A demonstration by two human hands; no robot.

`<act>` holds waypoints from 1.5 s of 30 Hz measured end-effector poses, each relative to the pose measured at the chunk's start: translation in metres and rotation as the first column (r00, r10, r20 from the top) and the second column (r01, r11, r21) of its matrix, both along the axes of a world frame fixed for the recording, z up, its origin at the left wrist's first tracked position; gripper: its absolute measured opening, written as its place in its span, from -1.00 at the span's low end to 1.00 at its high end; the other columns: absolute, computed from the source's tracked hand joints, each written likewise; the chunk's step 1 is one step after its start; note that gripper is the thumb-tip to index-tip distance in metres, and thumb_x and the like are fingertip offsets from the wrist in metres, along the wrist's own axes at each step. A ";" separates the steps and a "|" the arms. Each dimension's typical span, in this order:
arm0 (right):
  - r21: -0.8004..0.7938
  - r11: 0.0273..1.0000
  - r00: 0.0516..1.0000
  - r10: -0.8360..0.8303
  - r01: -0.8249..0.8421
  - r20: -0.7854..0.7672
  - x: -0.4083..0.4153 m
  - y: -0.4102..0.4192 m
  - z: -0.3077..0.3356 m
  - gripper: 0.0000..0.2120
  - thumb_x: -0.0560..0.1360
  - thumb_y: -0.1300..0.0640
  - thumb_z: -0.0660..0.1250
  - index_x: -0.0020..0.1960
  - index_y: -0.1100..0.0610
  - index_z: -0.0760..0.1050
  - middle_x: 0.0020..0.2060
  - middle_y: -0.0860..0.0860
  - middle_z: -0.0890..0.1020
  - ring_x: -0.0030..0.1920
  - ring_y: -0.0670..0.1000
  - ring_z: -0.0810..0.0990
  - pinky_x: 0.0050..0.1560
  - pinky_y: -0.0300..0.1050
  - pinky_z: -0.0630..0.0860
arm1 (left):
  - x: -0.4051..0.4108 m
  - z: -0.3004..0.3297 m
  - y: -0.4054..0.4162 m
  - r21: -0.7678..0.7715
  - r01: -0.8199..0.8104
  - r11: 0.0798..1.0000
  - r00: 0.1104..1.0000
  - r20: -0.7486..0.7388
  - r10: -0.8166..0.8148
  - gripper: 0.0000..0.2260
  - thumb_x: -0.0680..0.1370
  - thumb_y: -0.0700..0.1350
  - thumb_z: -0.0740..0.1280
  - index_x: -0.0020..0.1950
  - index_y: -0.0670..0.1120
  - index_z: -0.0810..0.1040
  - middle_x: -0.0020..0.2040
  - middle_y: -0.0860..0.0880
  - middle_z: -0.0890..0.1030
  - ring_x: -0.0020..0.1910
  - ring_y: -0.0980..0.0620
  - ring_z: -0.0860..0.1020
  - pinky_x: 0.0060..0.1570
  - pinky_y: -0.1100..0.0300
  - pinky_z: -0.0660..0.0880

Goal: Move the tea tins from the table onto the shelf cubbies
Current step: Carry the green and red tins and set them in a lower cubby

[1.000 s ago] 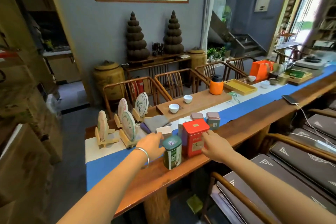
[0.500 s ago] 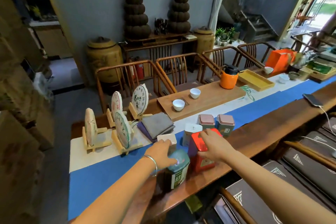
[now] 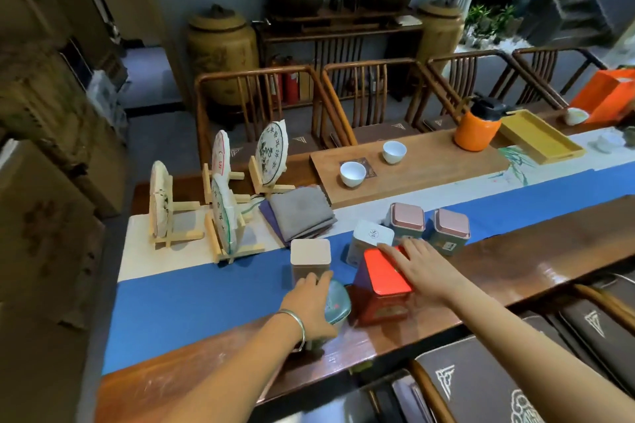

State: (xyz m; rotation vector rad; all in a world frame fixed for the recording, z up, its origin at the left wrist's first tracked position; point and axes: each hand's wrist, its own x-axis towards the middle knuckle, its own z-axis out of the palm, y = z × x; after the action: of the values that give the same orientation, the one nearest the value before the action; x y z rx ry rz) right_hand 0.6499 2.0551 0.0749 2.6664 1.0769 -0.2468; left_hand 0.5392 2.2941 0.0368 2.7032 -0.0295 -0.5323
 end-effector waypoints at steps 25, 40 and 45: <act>0.261 0.965 0.964 0.086 -0.019 -0.250 -0.014 -0.004 -0.007 0.11 0.22 -0.31 0.42 0.50 -0.26 -0.27 0.23 0.01 0.29 0.24 0.05 0.25 0.19 -0.03 0.41 | -0.073 0.012 0.019 -0.099 -0.310 0.946 0.945 0.073 0.318 -0.30 0.29 0.10 0.47 0.37 0.09 0.28 0.15 -0.02 0.43 0.10 -0.07 0.49 0.06 0.06 0.52; 0.260 0.737 0.701 0.675 -0.624 -0.232 -0.246 0.273 0.051 0.10 0.19 -0.35 0.39 0.52 -0.19 -0.19 0.18 -0.02 0.28 0.21 0.03 0.26 0.07 -0.08 0.40 | -0.418 0.063 0.160 -0.104 -0.768 0.632 0.611 0.179 0.771 -0.26 0.20 0.06 0.52 0.35 0.11 0.38 0.10 0.01 0.49 0.07 -0.01 0.50 0.08 0.20 0.46; 0.248 0.570 0.527 0.821 -0.784 -0.219 -0.379 0.358 0.068 0.13 0.15 -0.35 0.40 0.52 -0.21 -0.18 0.22 -0.01 0.29 0.25 0.06 0.26 0.19 0.01 0.44 | -0.580 0.089 0.178 -0.090 -0.903 0.421 0.395 0.217 0.893 -0.29 0.19 0.03 0.53 0.32 0.10 0.41 0.06 0.04 0.48 0.04 0.00 0.51 -0.01 0.23 0.47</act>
State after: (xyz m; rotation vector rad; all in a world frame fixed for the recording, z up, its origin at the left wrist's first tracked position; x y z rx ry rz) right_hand 0.2711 2.4135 0.1434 1.9114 2.3609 -0.4215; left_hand -0.0408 2.4719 0.1255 2.2856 1.3419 0.1554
